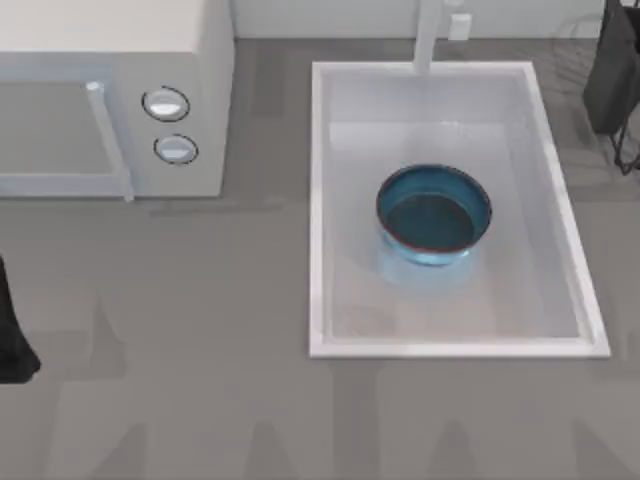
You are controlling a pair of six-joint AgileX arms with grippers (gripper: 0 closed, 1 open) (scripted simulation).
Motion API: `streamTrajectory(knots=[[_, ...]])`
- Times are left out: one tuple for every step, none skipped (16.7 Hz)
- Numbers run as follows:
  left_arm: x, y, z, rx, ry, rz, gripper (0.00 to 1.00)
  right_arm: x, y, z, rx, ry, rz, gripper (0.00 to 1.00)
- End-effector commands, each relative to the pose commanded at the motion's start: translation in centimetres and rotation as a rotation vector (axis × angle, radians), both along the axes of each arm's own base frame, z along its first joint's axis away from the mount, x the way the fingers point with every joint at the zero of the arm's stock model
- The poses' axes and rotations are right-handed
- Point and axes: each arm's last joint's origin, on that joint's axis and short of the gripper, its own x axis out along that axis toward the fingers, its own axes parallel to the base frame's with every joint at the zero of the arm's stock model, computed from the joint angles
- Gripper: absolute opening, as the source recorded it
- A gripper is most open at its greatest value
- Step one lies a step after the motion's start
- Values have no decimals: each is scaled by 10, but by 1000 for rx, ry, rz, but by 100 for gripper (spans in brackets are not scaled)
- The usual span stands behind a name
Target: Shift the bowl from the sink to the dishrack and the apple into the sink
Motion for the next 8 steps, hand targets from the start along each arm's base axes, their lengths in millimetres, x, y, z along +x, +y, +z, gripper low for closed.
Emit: streamTrajectory(knots=[[0, 0, 0, 0, 0, 0, 100, 0, 0, 0, 0, 0, 0, 100], [0, 0, 0, 0, 0, 0, 100, 0, 0, 0, 0, 0, 0, 100], [0, 0, 0, 0, 0, 0, 100, 0, 0, 2, 0, 3, -1, 100], [0, 0, 0, 0, 0, 0, 100, 0, 0, 7, 1, 9, -2, 100], [0, 0, 0, 0, 0, 0, 100, 0, 0, 13, 2, 18, -3, 100], [0, 0, 0, 0, 0, 0, 100, 1, 1, 22, 4, 32, -3, 100], [0, 0, 0, 0, 0, 0, 100, 3, 2, 34, 7, 49, -1, 100], [0, 0, 0, 0, 0, 0, 100, 6, 3, 48, 9, 71, 2, 100]])
